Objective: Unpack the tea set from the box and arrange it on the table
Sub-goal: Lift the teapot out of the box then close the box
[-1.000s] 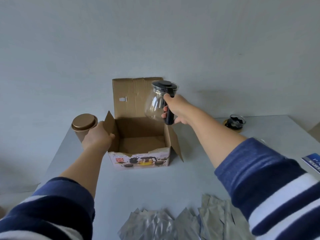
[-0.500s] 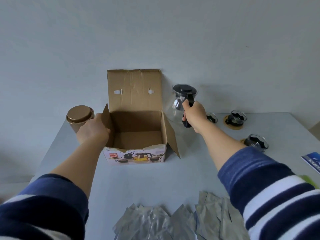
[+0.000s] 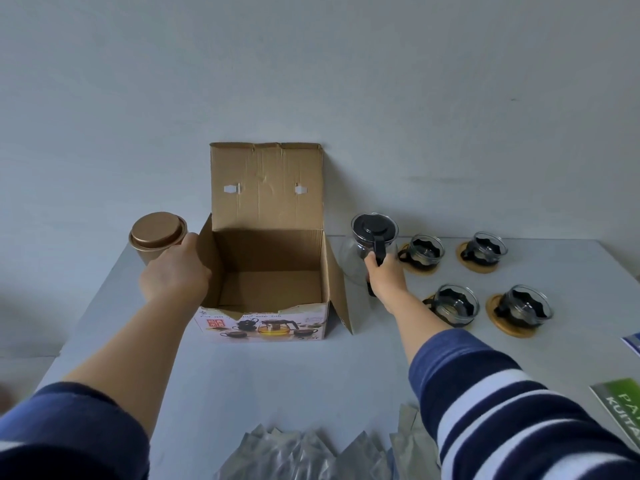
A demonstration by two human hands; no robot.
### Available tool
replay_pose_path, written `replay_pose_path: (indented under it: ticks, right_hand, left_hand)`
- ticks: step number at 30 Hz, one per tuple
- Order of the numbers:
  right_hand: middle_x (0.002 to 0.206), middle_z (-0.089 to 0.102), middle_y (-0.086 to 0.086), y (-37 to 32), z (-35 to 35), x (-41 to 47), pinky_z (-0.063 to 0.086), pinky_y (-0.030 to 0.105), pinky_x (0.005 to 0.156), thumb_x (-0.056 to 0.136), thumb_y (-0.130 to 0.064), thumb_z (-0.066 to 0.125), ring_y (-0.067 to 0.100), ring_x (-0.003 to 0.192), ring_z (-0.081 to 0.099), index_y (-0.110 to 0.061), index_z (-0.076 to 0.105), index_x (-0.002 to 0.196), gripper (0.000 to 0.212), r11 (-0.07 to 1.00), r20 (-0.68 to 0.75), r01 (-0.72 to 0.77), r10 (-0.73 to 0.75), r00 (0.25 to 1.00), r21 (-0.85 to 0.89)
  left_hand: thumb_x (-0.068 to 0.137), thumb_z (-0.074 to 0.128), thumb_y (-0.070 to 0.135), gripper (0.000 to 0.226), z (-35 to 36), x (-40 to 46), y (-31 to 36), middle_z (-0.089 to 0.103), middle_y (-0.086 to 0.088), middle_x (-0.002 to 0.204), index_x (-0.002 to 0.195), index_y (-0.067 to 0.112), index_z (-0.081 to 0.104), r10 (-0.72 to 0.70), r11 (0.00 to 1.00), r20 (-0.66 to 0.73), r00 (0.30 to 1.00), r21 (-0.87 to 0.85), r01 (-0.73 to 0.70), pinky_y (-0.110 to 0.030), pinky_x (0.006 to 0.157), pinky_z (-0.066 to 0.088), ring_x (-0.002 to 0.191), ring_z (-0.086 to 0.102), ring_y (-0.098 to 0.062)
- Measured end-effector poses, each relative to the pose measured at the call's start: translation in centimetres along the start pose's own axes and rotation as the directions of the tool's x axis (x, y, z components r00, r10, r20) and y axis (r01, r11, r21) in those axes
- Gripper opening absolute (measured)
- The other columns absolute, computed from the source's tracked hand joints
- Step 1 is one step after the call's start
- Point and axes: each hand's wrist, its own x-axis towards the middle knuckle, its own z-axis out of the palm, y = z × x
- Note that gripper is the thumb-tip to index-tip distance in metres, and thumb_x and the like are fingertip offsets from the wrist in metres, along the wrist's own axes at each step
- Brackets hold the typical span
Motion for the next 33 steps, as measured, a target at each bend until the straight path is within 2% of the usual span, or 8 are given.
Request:
replay_pose_path:
  ticks: [10, 13, 15, 18, 21, 26, 30, 33]
  right_hand:
    - [0.146, 0.029, 0.012, 2.5, 2.0, -2.7, 0.032, 0.051, 0.107, 0.083, -0.068, 0.047, 0.035, 0.134, 0.031, -0.019, 0.01, 0.147, 0.089, 0.952, -0.058, -0.152, 0.141, 0.988, -0.267]
    - [0.131, 0.043, 0.013, 3.4, 4.4, -5.6, 0.048, 0.046, 0.094, 0.088, -0.064, 0.043, 0.034, 0.11, 0.054, -0.02, 0.008, 0.145, 0.08, 0.928, 0.054, -0.368, 0.371, 0.927, -0.062]
    - [0.105, 0.053, 0.014, 2.9, 5.4, -7.3, 0.053, 0.042, 0.076, 0.091, -0.06, 0.041, 0.029, 0.077, 0.062, -0.02, 0.009, 0.141, 0.071, 0.808, 0.174, -0.577, 0.555, 0.813, 0.117]
    - [0.093, 0.061, 0.018, 3.3, 6.0, -7.6, 0.055, 0.041, 0.063, 0.091, -0.031, 0.06, 0.029, 0.067, 0.063, -0.01, 0.029, 0.129, 0.054, 0.58, 0.289, -0.678, 0.623, 0.726, 0.452]
    - [0.1, 0.062, 0.015, 3.9, 6.1, -8.2, 0.052, 0.028, 0.041, 0.09, -0.003, 0.054, 0.022, 0.067, 0.062, -0.001, 0.038, 0.138, 0.051, 0.507, 0.311, -0.585, 0.526, 0.792, 0.633]
    - [0.115, 0.063, 0.022, 1.6, 5.0, -11.3, 0.056, 0.028, 0.073, 0.088, 0.009, 0.052, 0.018, 0.065, 0.063, 0.0, 0.054, 0.109, 0.024, 0.362, 0.118, -0.295, 0.438, 0.891, 0.884]
    - [0.102, 0.066, 0.01, -0.6, 4.4, -13.4, 0.058, 0.034, 0.08, 0.089, 0.004, 0.05, 0.013, 0.067, 0.066, -0.012, 0.058, 0.104, 0.023, 0.653, -0.222, 0.013, 0.238, 0.946, 0.757]
    - [0.102, 0.065, -0.004, -1.6, 3.5, -13.6, 0.052, 0.013, 0.069, 0.09, -0.004, 0.055, -0.003, 0.071, 0.061, -0.017, 0.06, 0.114, 0.027, 0.798, -0.423, 0.259, -0.006, 0.906, 0.545]
  left_hand:
    - [0.09, 0.051, 0.011, 0.024, -0.7, -0.5, 0.1, 0.053, -0.008, 0.083, 0.112, 0.019, 0.047, -0.021, 1.0, 0.025, 0.999, 0.017, 0.02, -0.034, 0.062, 0.042, 0.08, 0.055, -0.032]
    - [0.091, 0.051, 0.011, 0.035, -0.7, -0.7, -0.6, 0.058, -0.01, 0.09, 0.124, 0.022, 0.046, -0.019, 0.999, 0.029, 0.999, 0.027, 0.018, -0.034, 0.062, 0.043, 0.083, 0.058, -0.031]
    - [0.092, 0.05, 0.01, 0.045, -0.7, -0.7, -1.2, 0.063, -0.012, 0.102, 0.134, 0.025, 0.04, -0.02, 0.999, 0.052, 0.998, 0.034, 0.018, -0.035, 0.063, 0.044, 0.092, 0.062, -0.034]
    - [0.092, 0.048, 0.008, 0.045, -0.7, -1.1, -2.3, 0.062, -0.013, 0.105, 0.133, 0.024, 0.041, -0.009, 0.999, 0.048, 0.999, 0.045, 0.007, -0.035, 0.064, 0.045, 0.095, 0.063, -0.035]
    - [0.091, 0.044, 0.002, 0.052, -0.8, -1.7, -3.2, 0.054, -0.013, 0.125, 0.137, 0.025, 0.04, 0.019, 1.0, 0.046, 0.999, 0.004, -0.019, -0.039, 0.071, 0.049, 0.103, 0.06, -0.037]
    - [0.097, 0.039, 0.019, 0.062, 0.3, -2.3, -3.9, 0.016, -0.009, 0.158, 0.152, 0.035, 0.016, 0.18, 0.963, 0.253, 0.951, -0.243, -0.117, -0.05, 0.107, 0.04, 0.134, 0.037, -0.041]
    - [0.102, 0.025, 0.035, 0.05, 1.0, -3.6, -4.3, -0.001, -0.001, 0.163, 0.151, 0.027, 0.02, 0.161, 0.973, 0.259, 0.952, -0.201, -0.11, -0.049, 0.117, 0.022, 0.146, 0.016, -0.037]
    - [0.104, 0.02, 0.034, 0.05, 1.0, -4.4, -4.6, -0.004, 0.003, 0.164, 0.153, 0.025, 0.017, 0.165, 0.978, 0.243, 0.956, -0.169, -0.126, -0.046, 0.114, 0.027, 0.146, 0.022, -0.034]
